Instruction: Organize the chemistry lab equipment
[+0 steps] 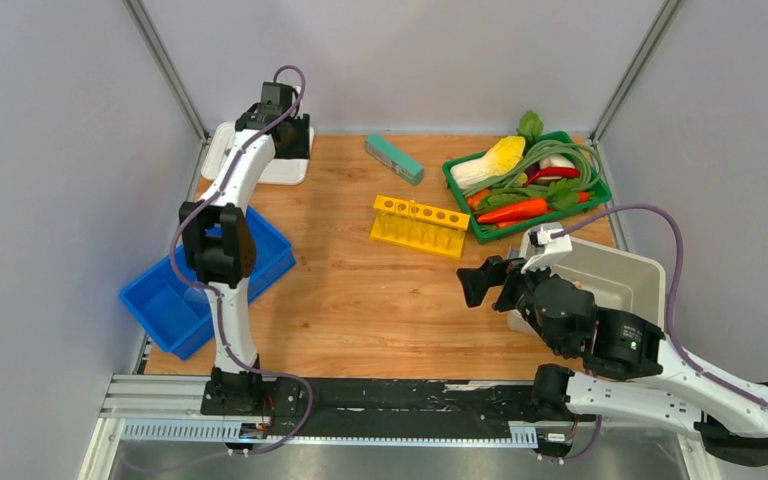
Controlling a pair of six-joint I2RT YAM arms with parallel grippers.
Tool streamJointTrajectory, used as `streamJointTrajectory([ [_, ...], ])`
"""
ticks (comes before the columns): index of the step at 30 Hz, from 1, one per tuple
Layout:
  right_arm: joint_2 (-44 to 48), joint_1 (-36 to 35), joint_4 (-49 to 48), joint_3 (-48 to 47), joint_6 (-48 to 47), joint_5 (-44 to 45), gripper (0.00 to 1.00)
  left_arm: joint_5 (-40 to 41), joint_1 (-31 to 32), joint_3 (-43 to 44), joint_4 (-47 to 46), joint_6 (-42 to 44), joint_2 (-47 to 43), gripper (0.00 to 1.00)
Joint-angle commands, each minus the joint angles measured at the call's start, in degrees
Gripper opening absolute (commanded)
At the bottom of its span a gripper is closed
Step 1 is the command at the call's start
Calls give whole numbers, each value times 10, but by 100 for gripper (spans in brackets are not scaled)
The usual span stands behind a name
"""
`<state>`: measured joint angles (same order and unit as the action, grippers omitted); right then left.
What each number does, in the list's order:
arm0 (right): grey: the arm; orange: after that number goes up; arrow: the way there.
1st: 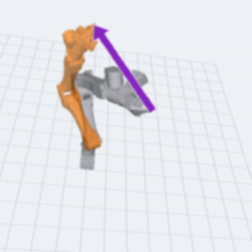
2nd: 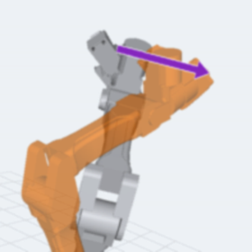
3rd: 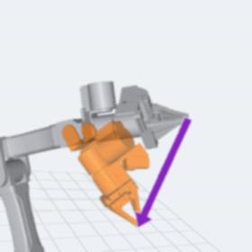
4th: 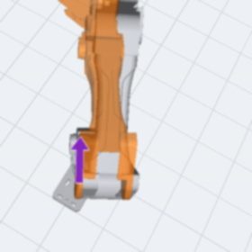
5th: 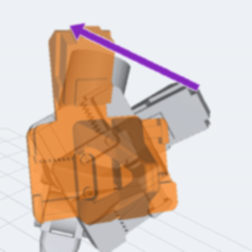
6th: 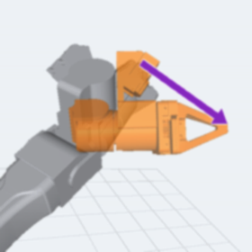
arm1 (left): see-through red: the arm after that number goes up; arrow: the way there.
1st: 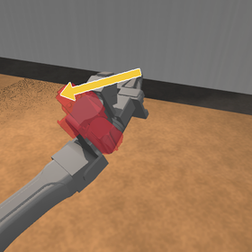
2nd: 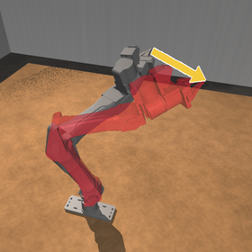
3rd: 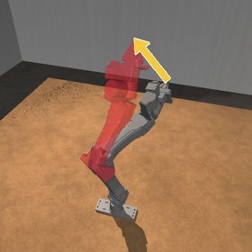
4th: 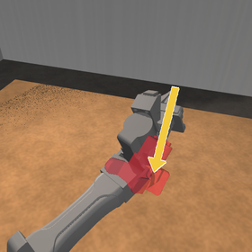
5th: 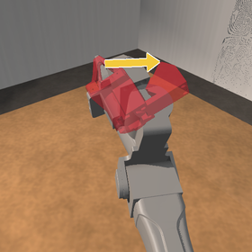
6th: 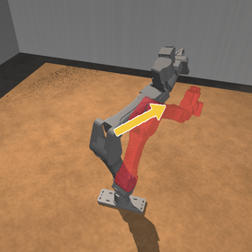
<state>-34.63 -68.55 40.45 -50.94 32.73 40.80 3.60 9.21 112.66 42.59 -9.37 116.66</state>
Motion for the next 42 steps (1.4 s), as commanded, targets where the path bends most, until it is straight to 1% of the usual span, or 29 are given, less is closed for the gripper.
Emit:
streamJointTrajectory([
  [1,13,2,-31,12,-21,38,100,-57,-21,107,17,24,86,50],
  [3,9,2,-40,12,-27,50,100,-62,-21,128,12,29,117,49],
  [8,-25,2,-54,-8,-59,62,100,-52,-22,137,-17,30,167,49],
  [12,-44,1,-61,-12,-61,59,100,-65,-24,173,-2,5,209,47],
  [15,-50,2,-70,-9,-60,53,100,-86,-24,179,-5,-16,225,46],
  [19,-47,2,-73,-11,-61,51,100,-69,-26,179,10,-36,235,46],
  [21,-40,2,-72,-10,-64,53,100,-65,-25,167,3,-39,234,47],
  [26,-23,2,-74,-3,-72,64,100,-111,-24,145,-29,-22,210,49],
  [28,-20,2,-77,-1,-75,66,100,-104,-20,121,-59,-13,187,50],
  [30,-20,2,-82,-2,-80,66,100,-71,-20,113,-70,-7,177,51],
  [32,-21,2,-85,-2,-82,66,100,-44,-22,142,-52,-7,193,52],
  [35,-19,2,-85,-3,-85,67,100,-38,-23,198,-7,-14,225,52],
  [37,-15,1,-83,-2,-86,68,100,-38,-24,213,2,-21,236,52],
  [42,-6,1,-81,-4,-90,75,100,-38,-28,212,1,-45,248,53],
])
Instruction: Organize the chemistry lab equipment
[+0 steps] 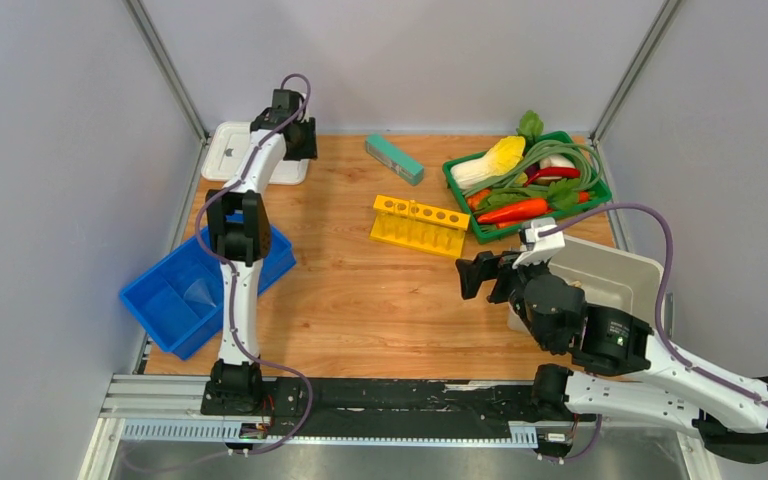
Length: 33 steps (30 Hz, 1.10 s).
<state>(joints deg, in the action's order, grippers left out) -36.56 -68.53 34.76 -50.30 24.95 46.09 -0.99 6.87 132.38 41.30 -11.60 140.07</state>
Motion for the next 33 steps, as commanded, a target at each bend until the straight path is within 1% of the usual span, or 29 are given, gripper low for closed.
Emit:
streamJointTrajectory([
  [1,16,1,-24,-10,-14,23,100,8,-6,12,15,-27,13,52],
  [5,26,2,-23,-9,-17,30,100,-5,-16,-6,5,-49,20,52],
  [12,32,2,-30,-10,-39,42,100,-3,-19,9,25,-59,45,51],
  [18,44,2,-29,-4,-35,42,100,-1,-20,23,38,-63,52,50],
  [21,57,2,-27,-4,-33,44,100,3,-20,23,46,-69,51,48],
  [24,65,1,-26,-2,-35,45,100,-12,-20,21,46,-83,55,45],
  [27,69,1,-26,-2,-39,46,100,-31,-20,36,60,-93,70,39],
  [29,70,2,-22,-5,-39,44,100,-34,-19,37,64,-91,70,29],
  [33,80,2,-11,-8,-30,42,100,-23,-13,17,57,-77,51,17],
])
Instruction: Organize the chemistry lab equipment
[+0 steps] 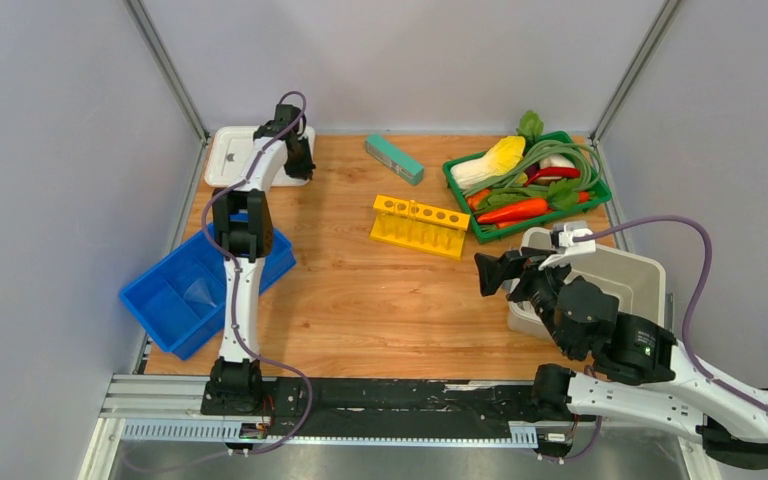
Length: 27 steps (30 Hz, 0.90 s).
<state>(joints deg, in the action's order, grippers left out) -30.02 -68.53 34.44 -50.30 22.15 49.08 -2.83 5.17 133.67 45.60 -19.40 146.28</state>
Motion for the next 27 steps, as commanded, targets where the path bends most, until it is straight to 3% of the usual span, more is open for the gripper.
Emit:
streamJointTrajectory([
  [1,18,2,-6,-7,1,11,100,-2,6,-1,12,6,-16,13],
  [5,26,2,-9,-4,17,-1,100,-4,24,-29,-21,39,-56,0],
  [15,13,2,-16,5,52,-26,100,-86,46,-41,-96,103,-169,0],
  [20,8,1,-45,28,46,-22,100,-114,47,-63,-118,88,-241,0],
  [27,-68,2,-94,-5,18,-44,100,-151,48,-135,-168,50,-367,0],
])
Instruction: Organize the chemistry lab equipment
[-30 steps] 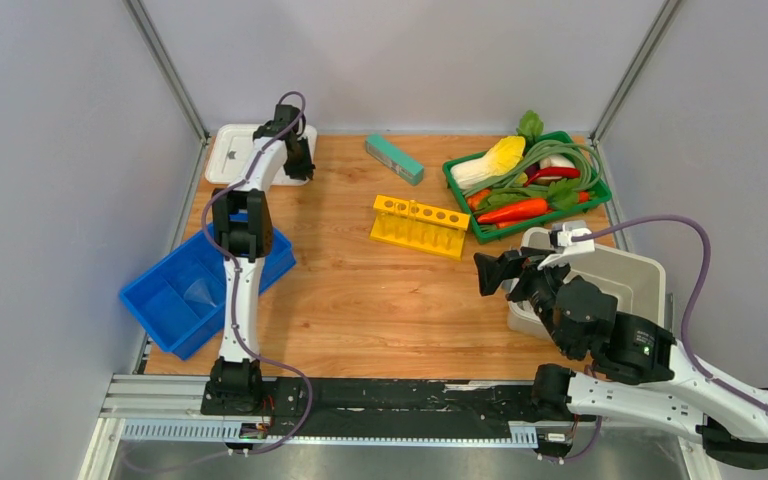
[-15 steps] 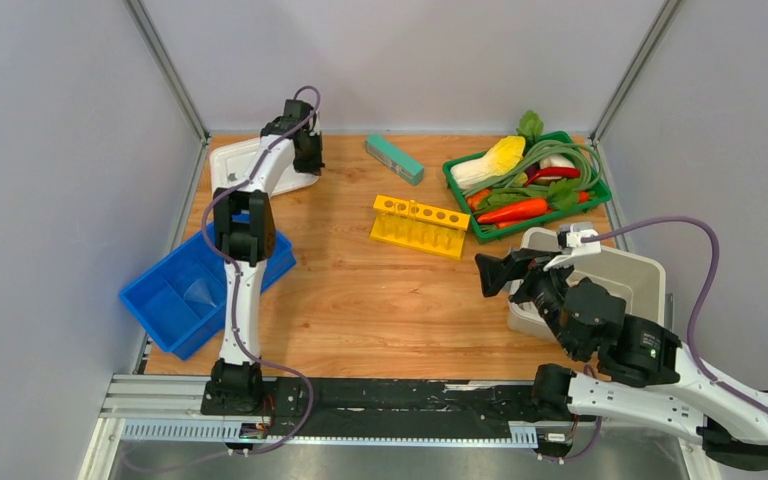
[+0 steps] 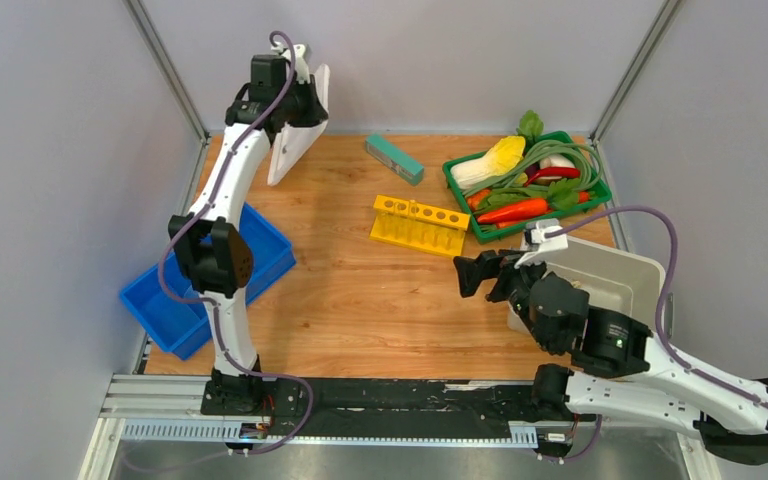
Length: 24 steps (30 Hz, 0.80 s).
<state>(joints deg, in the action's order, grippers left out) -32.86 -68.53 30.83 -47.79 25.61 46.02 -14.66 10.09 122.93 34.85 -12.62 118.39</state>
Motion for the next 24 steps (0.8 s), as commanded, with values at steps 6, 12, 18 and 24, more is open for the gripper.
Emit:
streamJointTrajectory([
  [6,-91,2,-119,-41,-63,-36,100,-48,-2,-116,-78,-36,-188,0],
  [12,-137,2,-180,-69,-103,-70,99,-94,-2,-253,-144,-107,-300,0],
  [18,-213,2,-356,-71,-171,-150,97,-124,0,-372,-229,-222,-399,0],
  [24,-347,4,-516,-94,-248,-189,100,-147,4,-437,-254,-305,-490,0],
])
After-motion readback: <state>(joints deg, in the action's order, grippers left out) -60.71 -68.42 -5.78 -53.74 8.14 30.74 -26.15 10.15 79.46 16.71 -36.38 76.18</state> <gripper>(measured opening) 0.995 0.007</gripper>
